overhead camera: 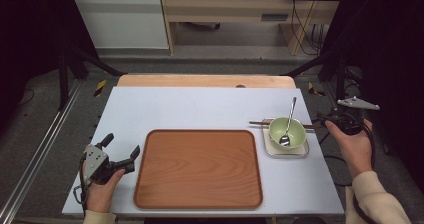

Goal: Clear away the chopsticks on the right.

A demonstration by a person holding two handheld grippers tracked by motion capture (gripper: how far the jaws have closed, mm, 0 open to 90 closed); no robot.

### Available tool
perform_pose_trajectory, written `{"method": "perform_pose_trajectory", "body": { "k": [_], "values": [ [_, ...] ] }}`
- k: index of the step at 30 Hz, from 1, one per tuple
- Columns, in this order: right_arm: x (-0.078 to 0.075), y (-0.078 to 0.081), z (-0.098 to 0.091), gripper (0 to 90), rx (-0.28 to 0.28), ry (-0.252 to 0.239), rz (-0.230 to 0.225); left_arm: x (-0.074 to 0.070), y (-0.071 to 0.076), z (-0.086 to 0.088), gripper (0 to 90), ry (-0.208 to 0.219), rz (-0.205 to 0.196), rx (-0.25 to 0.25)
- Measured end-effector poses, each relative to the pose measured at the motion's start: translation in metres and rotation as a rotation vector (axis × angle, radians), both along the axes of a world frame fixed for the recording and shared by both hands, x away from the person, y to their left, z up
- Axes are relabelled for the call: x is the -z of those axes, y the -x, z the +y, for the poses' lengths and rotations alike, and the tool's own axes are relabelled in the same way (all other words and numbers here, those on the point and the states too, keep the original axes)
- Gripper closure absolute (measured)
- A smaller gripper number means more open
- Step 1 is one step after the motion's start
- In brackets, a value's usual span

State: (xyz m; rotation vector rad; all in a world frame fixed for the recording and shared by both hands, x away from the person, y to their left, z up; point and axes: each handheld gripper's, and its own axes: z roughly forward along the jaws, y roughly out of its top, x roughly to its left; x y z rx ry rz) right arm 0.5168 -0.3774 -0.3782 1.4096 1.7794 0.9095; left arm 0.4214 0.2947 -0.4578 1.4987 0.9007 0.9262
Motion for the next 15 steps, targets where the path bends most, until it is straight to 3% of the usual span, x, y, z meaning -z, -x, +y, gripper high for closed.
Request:
{"method": "perform_pose_trajectory", "body": {
  "k": [7, 10, 15],
  "values": [
    [0.021, -0.026, -0.004, 62.7, 0.029, 0.0, 0.078, -0.001, 0.001, 0.003, 2.2, 0.018, -0.001, -0.003],
    [0.024, -0.034, -0.001, 71.2, 0.027, -0.016, 0.109, -0.001, 0.0, 0.003, 2.2, 0.022, 0.002, 0.002],
    [0.03, -0.044, 0.005, 83.6, -0.005, -0.001, 0.144, 0.0, 0.0, 0.002, 2.4, 0.013, 0.001, 0.003]
  ]
}}
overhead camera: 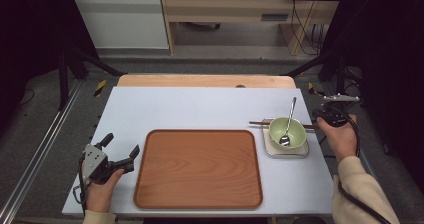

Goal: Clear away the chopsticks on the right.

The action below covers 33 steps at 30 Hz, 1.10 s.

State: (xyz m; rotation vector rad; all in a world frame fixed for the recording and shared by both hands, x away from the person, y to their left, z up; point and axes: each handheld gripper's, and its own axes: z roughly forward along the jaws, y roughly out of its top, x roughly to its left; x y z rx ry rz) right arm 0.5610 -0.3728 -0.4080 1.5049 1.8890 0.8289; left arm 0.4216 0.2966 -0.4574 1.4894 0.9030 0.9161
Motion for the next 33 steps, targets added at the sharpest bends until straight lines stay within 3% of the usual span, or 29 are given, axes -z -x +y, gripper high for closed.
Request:
{"method": "perform_pose_trajectory", "body": {
  "k": [4, 13, 23, 33],
  "values": [
    [0.006, -0.006, 0.002, 90.0, -0.006, -0.005, 0.022, 0.0, 0.0, 0.001, 2.6, 0.005, 0.001, -0.001],
    [0.02, -0.017, 0.002, 90.0, -0.011, -0.023, 0.049, 0.0, 0.001, 0.001, 2.9, 0.008, -0.001, -0.008],
    [0.042, -0.032, -0.007, 90.0, -0.01, 0.033, 0.145, 0.003, 0.001, -0.002, 2.9, 0.002, 0.012, -0.011],
    [0.047, -0.03, -0.008, 90.0, -0.044, 0.048, 0.188, 0.005, 0.001, -0.001, 3.0, 0.002, 0.02, -0.017]
  ]
}}
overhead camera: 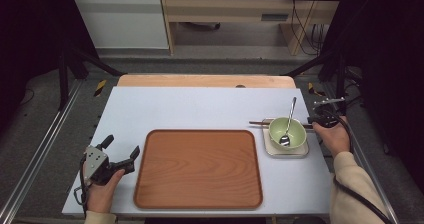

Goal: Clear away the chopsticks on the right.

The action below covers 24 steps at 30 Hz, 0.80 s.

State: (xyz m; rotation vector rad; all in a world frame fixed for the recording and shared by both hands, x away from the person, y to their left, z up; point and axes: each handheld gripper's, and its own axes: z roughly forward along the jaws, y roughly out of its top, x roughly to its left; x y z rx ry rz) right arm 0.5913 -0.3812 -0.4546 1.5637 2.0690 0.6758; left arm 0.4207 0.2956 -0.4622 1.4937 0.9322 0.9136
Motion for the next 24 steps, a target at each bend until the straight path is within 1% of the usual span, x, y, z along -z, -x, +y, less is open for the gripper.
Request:
{"method": "perform_pose_trajectory", "body": {
  "k": [4, 6, 7, 9, 11, 12, 16, 18, 20, 22, 24],
  "values": [
    [0.0, 0.003, 0.001, 90.0, -0.028, 0.004, 0.013, -0.001, 0.0, 0.0, 3.0, -0.005, -0.003, 0.0],
    [0.0, 0.006, 0.002, 90.0, -0.047, 0.013, 0.026, -0.001, 0.0, 0.0, 3.1, -0.004, -0.002, -0.001],
    [0.0, 0.006, 0.002, 90.0, -0.047, 0.013, 0.026, -0.001, 0.0, 0.0, 3.1, -0.002, -0.003, -0.002],
    [-0.001, 0.009, 0.003, 90.0, -0.068, 0.013, 0.021, -0.002, 0.001, 0.001, 3.1, -0.004, -0.005, -0.005],
    [-0.002, 0.012, 0.004, 90.0, -0.076, 0.01, 0.027, -0.002, 0.001, 0.001, 3.0, -0.003, -0.006, -0.007],
    [-0.003, 0.013, 0.004, 90.0, -0.081, 0.007, 0.021, -0.002, 0.001, 0.001, 3.1, -0.002, -0.006, -0.008],
    [-0.005, 0.017, 0.005, 90.0, -0.096, 0.009, 0.042, -0.002, 0.001, 0.003, 3.0, -0.003, -0.005, -0.007],
    [-0.005, 0.02, 0.006, 90.0, -0.095, 0.007, 0.047, -0.002, 0.0, 0.003, 3.0, -0.005, -0.006, -0.009],
    [-0.005, 0.021, 0.006, 90.0, -0.103, 0.014, 0.041, -0.002, 0.0, 0.003, 3.0, -0.003, -0.007, -0.009],
    [-0.005, 0.025, 0.007, 90.0, -0.111, 0.014, 0.049, -0.002, 0.001, 0.004, 3.0, -0.006, -0.008, -0.009],
    [-0.005, 0.027, 0.008, 90.0, -0.112, 0.013, 0.048, -0.002, 0.001, 0.004, 3.0, -0.006, -0.009, -0.01]
  ]
}}
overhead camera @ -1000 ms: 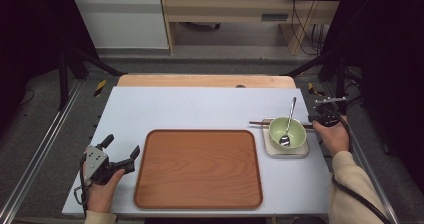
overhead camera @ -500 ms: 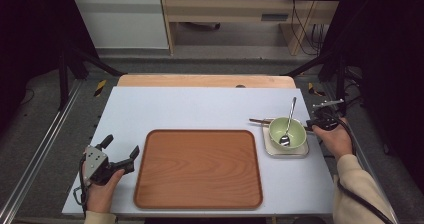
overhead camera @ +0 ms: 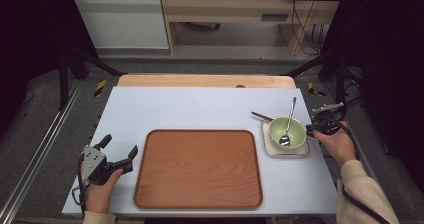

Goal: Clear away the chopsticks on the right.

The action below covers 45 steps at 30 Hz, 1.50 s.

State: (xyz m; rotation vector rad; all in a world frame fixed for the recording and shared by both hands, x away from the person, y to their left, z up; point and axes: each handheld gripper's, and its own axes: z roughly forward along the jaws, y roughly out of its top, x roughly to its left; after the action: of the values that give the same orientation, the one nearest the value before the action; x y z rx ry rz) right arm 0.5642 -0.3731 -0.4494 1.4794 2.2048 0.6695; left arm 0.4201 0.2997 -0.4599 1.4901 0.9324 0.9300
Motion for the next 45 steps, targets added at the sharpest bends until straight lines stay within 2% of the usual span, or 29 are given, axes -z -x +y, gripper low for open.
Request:
{"method": "perform_pose_trajectory", "body": {
  "k": [7, 11, 19, 21, 25, 33, 38, 43, 45],
  "values": [
    [0.001, 0.003, 0.001, 90.0, -0.001, -0.01, -0.003, 0.0, -0.001, -0.001, 3.0, -0.002, 0.002, 0.0],
    [-0.001, 0.004, 0.0, 90.0, -0.013, 0.001, -0.001, 0.001, -0.001, 0.0, 2.9, -0.004, 0.004, -0.001],
    [-0.002, 0.005, -0.001, 90.0, -0.003, -0.016, -0.009, 0.001, -0.001, 0.0, 2.7, -0.003, 0.006, 0.007],
    [-0.005, 0.006, -0.001, 90.0, -0.012, -0.001, -0.015, 0.001, -0.001, 0.0, 2.6, -0.002, 0.007, 0.005],
    [-0.014, 0.007, -0.005, 89.7, 0.01, -0.011, -0.038, 0.001, -0.002, 0.0, 2.6, -0.002, 0.009, 0.005],
    [-0.026, 0.017, -0.013, 88.4, 0.009, -0.006, -0.059, 0.002, -0.001, -0.002, 1.6, -0.005, 0.009, 0.019],
    [-0.032, 0.024, -0.017, 85.3, 0.002, 0.006, -0.066, 0.002, -0.002, -0.002, 1.7, -0.003, 0.01, 0.016],
    [-0.036, 0.026, -0.021, 76.2, -0.008, 0.035, -0.063, 0.002, -0.001, -0.002, 1.7, -0.001, 0.008, 0.015],
    [-0.038, 0.026, -0.021, 69.8, -0.013, 0.048, -0.053, 0.002, -0.001, -0.002, 1.1, -0.006, 0.004, 0.011]
  ]
}}
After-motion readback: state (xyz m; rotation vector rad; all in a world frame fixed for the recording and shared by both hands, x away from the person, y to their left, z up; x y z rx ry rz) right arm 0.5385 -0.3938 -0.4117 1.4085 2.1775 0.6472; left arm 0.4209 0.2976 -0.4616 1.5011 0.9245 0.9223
